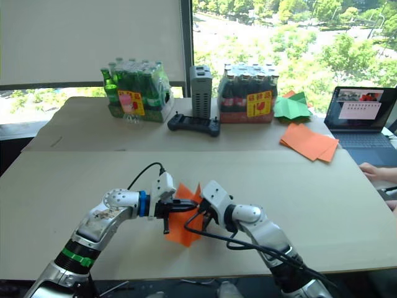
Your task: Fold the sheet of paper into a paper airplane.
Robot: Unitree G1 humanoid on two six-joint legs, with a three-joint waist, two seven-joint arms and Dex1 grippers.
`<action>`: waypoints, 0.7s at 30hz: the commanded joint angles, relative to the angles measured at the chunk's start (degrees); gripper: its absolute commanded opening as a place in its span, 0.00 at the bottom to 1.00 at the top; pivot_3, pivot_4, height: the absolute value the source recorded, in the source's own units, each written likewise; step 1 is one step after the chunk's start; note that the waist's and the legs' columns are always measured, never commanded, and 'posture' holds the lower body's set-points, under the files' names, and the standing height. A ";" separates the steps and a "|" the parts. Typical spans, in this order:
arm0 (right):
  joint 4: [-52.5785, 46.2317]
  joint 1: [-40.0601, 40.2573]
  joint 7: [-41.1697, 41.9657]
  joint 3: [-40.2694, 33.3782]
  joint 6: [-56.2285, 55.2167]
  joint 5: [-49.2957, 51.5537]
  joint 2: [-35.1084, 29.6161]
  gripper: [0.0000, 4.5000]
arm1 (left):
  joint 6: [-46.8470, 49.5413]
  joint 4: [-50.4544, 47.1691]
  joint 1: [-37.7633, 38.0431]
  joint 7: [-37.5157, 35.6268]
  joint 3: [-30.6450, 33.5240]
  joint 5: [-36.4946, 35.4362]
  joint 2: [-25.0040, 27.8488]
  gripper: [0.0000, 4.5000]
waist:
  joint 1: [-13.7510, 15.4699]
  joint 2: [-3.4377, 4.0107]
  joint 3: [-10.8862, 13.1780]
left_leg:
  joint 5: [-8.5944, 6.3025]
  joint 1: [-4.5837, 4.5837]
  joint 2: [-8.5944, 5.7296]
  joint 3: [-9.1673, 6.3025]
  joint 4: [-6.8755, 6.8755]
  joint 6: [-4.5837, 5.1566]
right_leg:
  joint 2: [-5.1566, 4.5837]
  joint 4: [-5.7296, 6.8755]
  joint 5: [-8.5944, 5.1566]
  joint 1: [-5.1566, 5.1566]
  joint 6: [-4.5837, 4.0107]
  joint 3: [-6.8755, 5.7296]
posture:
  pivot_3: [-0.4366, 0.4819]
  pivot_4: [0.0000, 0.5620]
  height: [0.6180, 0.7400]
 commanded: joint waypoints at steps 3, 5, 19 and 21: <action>-3.33 0.92 -0.43 -7.11 2.30 0.85 -4.10 0.02 | -2.47 1.21 -1.51 -1.05 -1.22 1.13 -0.41 0.00 | 0.65 0.00 0.00 | 0.00 -0.05 -0.05 0.00 0.02 0.00 | -0.08 -0.05 0.00 0.00 0.02 -0.01 | 0.48 0.27 0.94; -4.79 1.20 -0.23 -8.95 3.23 1.81 -5.28 0.02 | -2.80 1.75 -1.77 -1.20 -1.56 1.40 -0.63 0.00 | 0.86 0.00 0.00 | 0.00 -0.11 -0.11 0.01 0.04 0.00 | -0.14 -0.11 0.01 0.00 0.06 -0.02 | 0.48 0.27 0.94; -12.94 -1.70 -2.11 -18.78 5.22 8.33 -4.01 0.02 | -4.49 4.00 -2.89 -2.86 -3.30 3.00 -1.39 0.00 | 0.19 0.01 0.01 | 0.00 -0.13 -0.08 0.01 0.02 0.00 | -0.09 -0.06 0.01 -0.05 0.06 0.00 | 0.48 0.27 0.94; -14.51 -2.96 -1.74 -19.61 5.99 9.99 -3.81 0.02 | -4.54 4.12 -2.90 -2.97 -3.33 3.21 -1.48 0.00 | 0.26 0.01 0.01 | 0.00 -0.12 -0.07 -0.01 0.02 0.00 | -0.09 -0.06 0.01 -0.05 0.06 -0.01 | 0.48 0.27 0.94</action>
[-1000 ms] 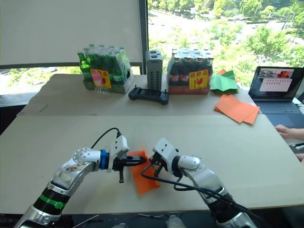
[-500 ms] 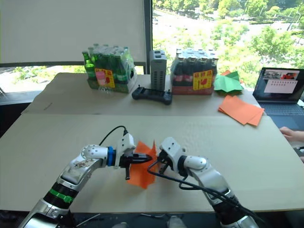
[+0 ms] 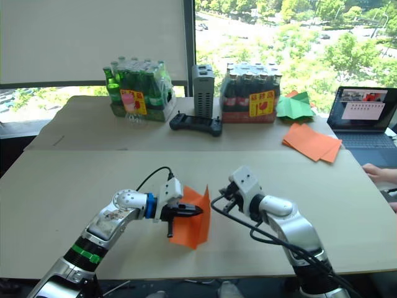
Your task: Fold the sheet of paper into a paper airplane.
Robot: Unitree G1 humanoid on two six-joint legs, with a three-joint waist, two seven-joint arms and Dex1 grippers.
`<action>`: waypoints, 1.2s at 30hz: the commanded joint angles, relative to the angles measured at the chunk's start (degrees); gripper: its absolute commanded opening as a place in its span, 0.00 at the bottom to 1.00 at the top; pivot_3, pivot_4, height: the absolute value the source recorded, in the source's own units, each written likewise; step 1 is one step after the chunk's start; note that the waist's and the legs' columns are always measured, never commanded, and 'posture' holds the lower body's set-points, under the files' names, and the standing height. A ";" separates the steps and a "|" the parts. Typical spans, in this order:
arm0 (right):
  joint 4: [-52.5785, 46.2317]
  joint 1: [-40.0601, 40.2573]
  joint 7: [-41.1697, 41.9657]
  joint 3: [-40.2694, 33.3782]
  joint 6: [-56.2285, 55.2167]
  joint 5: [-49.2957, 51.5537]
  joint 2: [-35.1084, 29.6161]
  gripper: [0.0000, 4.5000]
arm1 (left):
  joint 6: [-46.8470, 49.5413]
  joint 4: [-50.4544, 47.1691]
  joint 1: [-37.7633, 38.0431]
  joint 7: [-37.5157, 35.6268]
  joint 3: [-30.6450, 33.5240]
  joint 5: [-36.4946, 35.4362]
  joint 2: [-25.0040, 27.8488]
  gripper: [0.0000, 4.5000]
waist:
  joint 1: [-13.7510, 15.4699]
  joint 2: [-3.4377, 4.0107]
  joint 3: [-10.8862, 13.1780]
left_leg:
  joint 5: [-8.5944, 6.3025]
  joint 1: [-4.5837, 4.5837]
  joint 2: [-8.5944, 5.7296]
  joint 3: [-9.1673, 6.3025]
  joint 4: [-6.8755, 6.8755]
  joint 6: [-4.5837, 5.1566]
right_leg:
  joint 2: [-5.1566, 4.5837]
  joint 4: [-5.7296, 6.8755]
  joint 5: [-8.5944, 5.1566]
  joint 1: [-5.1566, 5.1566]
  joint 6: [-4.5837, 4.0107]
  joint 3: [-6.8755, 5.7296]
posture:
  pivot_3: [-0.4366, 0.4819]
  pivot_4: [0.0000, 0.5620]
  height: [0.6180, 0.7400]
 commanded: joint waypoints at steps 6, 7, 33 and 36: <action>-9.77 -4.34 1.85 2.54 3.26 6.25 0.46 0.02 | -1.32 -0.10 -1.16 -0.92 0.02 0.60 -0.19 0.00 | -0.05 0.00 0.00 | 0.00 -0.04 0.00 -0.03 0.00 0.00 | -0.01 -0.02 0.00 -0.01 0.00 -0.03 | 0.48 0.27 0.94; -10.11 -4.35 1.74 4.32 4.00 5.63 0.01 0.02 | -1.31 -0.07 -1.19 -0.97 -0.02 0.64 -0.22 0.00 | -0.07 0.01 0.00 | 0.00 -0.03 0.00 -0.03 0.00 0.00 | 0.00 -0.01 0.00 -0.01 0.00 -0.03 | 0.48 0.27 0.94; -4.48 5.60 1.37 15.48 3.97 -3.47 -9.88 0.02 | -2.27 0.28 1.35 -1.43 0.37 2.08 2.10 0.00 | -0.05 0.00 0.00 | 0.00 -0.03 -0.01 -0.03 0.01 0.00 | -0.01 -0.03 -0.01 0.00 0.00 -0.04 | 0.48 0.27 0.94; -1.97 7.49 0.74 14.88 1.56 -3.91 -8.36 0.02 | -3.62 1.52 2.73 -1.15 0.19 3.16 3.23 0.00 | -0.10 0.01 -0.01 | 0.00 0.00 0.01 -0.02 0.01 0.00 | -0.01 -0.01 -0.01 0.01 0.00 -0.04 | 0.48 0.27 0.94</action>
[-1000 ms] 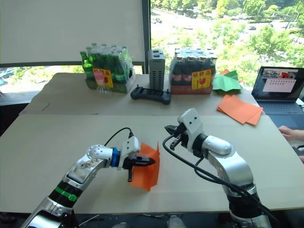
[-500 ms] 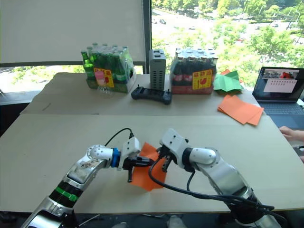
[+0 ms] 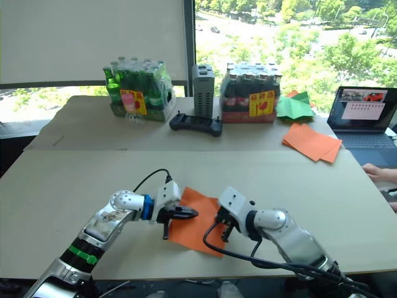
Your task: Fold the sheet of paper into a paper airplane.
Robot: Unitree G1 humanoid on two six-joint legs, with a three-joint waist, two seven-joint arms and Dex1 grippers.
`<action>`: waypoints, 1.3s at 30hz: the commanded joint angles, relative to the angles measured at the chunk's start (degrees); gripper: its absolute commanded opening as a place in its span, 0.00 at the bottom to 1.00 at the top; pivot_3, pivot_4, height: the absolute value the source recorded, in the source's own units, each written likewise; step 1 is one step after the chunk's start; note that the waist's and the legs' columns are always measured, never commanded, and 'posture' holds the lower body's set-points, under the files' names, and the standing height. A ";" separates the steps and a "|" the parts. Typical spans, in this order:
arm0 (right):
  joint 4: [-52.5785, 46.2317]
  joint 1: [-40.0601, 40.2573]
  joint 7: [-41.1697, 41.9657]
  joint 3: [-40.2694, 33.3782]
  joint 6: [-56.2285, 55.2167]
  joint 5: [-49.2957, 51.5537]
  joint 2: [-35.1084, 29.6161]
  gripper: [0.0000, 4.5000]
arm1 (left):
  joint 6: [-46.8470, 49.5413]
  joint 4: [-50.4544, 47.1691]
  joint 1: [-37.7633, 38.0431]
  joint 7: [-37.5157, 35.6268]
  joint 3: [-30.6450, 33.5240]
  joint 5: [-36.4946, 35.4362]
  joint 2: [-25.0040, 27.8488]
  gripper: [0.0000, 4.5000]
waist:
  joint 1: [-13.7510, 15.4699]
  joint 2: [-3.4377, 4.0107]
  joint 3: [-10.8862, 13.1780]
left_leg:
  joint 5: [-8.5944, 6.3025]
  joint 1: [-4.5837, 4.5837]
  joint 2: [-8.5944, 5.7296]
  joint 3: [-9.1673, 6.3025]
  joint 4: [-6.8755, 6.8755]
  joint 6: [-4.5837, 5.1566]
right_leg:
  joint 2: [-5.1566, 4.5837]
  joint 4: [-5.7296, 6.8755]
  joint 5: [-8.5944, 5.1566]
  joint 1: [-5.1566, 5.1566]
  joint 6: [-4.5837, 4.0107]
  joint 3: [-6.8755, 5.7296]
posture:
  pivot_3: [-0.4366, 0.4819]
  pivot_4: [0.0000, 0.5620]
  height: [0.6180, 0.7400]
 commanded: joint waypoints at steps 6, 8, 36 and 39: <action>4.20 3.92 -0.68 -0.89 -6.10 -2.28 1.52 0.02 | -3.85 3.55 2.45 1.00 0.40 2.15 1.45 0.00 | 0.02 0.02 -0.02 | 0.00 0.23 0.01 0.01 0.01 0.00 | 0.00 -0.04 -0.02 0.30 0.02 -0.01 | 0.48 0.27 0.94; 4.77 4.46 -0.69 -0.83 -6.92 -2.67 1.61 0.02 | -4.67 4.64 2.78 1.45 0.42 2.73 1.76 0.00 | 0.03 0.02 -0.02 | 0.00 0.49 0.02 0.01 -0.02 0.01 | 0.01 -0.09 -0.04 0.56 0.04 -0.01 | 0.48 0.27 0.94; -2.70 13.52 -15.36 -12.03 -9.20 -2.86 15.74 0.50 | -5.05 3.13 3.39 3.21 -0.14 3.02 1.67 0.00 | 0.08 -0.04 -0.33 | -0.01 0.86 0.05 0.06 -0.14 0.01 | 0.05 -0.10 -0.33 0.83 0.40 0.05 | 0.48 0.27 0.94; -2.50 13.71 -15.64 -11.89 -8.97 -2.52 16.98 0.50 | -5.15 3.38 3.06 3.10 -0.20 3.05 1.59 0.00 | 0.08 -0.04 -0.33 | -0.01 0.86 0.05 0.06 -0.14 0.01 | 0.05 -0.10 -0.33 0.82 0.40 0.05 | 0.48 0.27 0.94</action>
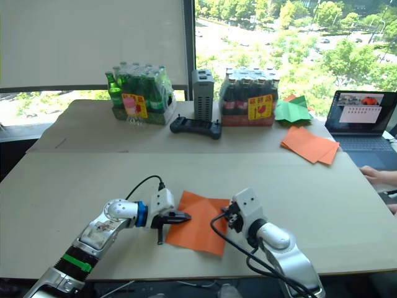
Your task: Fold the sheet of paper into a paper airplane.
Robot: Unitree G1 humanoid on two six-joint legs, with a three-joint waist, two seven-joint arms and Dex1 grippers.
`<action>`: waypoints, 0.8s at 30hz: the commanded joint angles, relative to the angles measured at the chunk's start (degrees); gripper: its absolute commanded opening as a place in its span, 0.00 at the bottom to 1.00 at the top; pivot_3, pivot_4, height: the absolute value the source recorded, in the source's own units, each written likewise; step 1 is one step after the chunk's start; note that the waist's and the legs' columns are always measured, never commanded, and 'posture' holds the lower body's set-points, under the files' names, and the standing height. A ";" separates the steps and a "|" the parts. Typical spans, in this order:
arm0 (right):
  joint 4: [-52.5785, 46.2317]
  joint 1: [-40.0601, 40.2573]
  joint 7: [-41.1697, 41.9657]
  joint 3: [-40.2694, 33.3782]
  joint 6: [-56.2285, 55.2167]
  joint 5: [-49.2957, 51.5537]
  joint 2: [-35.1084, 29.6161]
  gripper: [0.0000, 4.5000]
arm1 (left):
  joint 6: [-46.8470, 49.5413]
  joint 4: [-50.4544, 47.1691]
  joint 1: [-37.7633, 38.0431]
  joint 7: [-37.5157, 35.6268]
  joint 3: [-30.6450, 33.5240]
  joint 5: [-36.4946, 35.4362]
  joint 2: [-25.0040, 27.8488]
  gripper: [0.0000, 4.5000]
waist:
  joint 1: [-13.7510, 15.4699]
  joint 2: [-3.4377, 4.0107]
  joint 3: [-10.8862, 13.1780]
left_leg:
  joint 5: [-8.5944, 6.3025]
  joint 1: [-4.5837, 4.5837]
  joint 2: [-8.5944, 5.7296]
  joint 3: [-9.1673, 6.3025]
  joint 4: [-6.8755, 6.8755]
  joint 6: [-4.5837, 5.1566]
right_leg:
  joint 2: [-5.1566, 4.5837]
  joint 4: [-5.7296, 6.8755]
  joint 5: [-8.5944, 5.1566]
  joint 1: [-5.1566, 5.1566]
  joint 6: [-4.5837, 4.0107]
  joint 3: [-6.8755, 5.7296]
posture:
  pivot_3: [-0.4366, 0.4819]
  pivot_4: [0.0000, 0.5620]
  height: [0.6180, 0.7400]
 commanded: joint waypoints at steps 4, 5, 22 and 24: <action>-1.79 -0.19 -0.77 -1.11 -1.09 0.56 1.63 0.50 | 0.45 1.36 -0.46 0.10 -0.66 1.81 0.39 0.00 | 0.03 0.00 0.00 | 0.00 0.00 0.00 0.00 0.00 0.00 | 0.00 0.00 -0.01 0.00 0.01 0.00 | 0.48 0.27 0.94; -1.73 -0.23 -0.82 -1.18 -1.29 0.56 1.75 0.50 | 0.39 1.45 -0.50 0.08 -0.69 1.84 0.39 0.00 | 0.02 0.00 0.00 | 0.00 0.00 0.00 0.00 0.00 0.00 | 0.00 0.00 -0.01 0.00 0.01 0.00 | 0.48 0.27 0.94; -0.57 -0.49 4.38 9.96 -16.75 -9.63 -4.93 0.01 | 1.27 1.02 -0.41 -0.12 1.34 1.12 2.62 0.00 | -0.23 0.01 0.01 | 0.00 0.01 0.01 0.01 -0.06 0.00 | 0.01 -0.01 -0.06 -0.04 0.06 0.00 | 0.48 0.27 0.94; 0.87 -1.26 5.20 13.61 -19.89 -14.61 -7.60 0.01 | 1.68 1.02 -0.58 -0.14 1.87 0.85 3.04 0.00 | -0.26 0.01 0.01 | 0.00 0.02 0.01 0.02 -0.06 0.00 | 0.01 -0.01 -0.07 -0.04 0.06 0.00 | 0.48 0.27 0.94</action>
